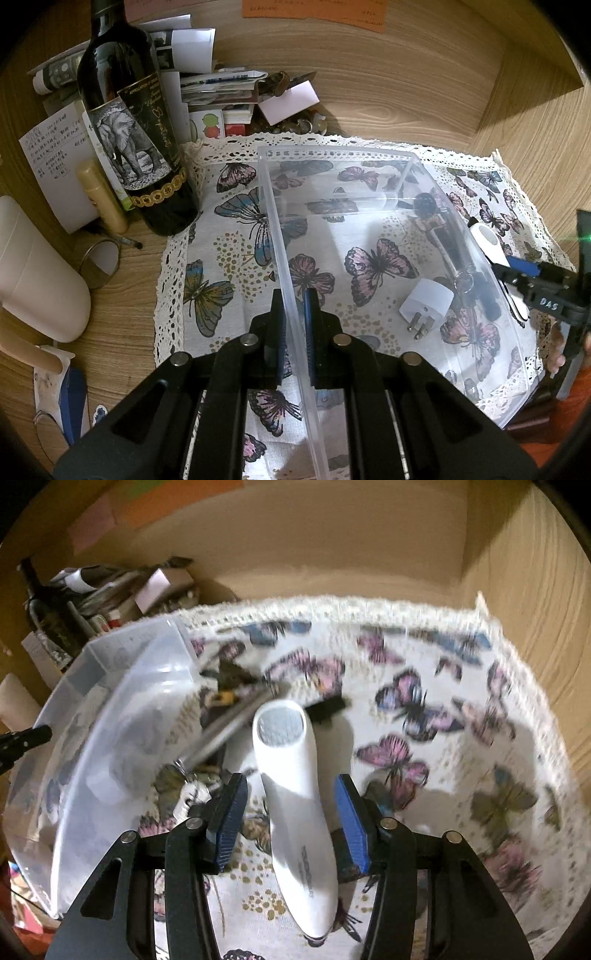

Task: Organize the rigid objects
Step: 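Grasp the white handheld trimmer with the right tool, then lower the trimmer into the box and release it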

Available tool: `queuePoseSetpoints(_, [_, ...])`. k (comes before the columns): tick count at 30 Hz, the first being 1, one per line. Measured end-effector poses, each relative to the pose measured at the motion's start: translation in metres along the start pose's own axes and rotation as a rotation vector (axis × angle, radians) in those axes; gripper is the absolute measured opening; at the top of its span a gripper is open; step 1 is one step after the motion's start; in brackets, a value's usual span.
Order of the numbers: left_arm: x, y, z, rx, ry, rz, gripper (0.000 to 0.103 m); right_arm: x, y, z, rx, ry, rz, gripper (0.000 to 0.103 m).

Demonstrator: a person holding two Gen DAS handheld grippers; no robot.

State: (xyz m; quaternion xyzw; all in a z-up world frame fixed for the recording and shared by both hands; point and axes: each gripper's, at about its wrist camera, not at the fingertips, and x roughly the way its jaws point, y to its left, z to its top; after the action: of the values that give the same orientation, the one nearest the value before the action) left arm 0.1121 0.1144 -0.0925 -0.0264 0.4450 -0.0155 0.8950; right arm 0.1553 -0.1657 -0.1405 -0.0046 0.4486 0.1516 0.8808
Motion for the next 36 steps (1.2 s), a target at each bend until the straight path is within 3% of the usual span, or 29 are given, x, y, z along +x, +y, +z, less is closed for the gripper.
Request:
queuePoseSetpoints(5, [0.0, 0.0, 0.0, -0.002, -0.001, -0.002, 0.009, 0.009, -0.002, -0.003, 0.004, 0.008, -0.004, 0.044])
queuePoseSetpoints(8, [0.0, 0.0, 0.001, -0.004, 0.0, -0.004, 0.009, 0.011, 0.001, -0.001, -0.012, 0.01, 0.009, 0.031])
queuePoseSetpoints(14, [0.001, -0.001, 0.001, -0.003, -0.001, -0.004, 0.009, 0.009, 0.005, 0.003, -0.03, -0.007, 0.005, 0.03])
queuePoseSetpoints(28, [0.001, 0.0, 0.001, -0.004, -0.001, -0.005, 0.009, -0.039, 0.026, 0.033, -0.087, -0.167, 0.032, 0.03])
queuePoseSetpoints(36, [0.001, 0.0, 0.001, -0.001, 0.0, -0.004, 0.009, -0.068, 0.059, 0.058, -0.161, -0.274, 0.098, 0.03])
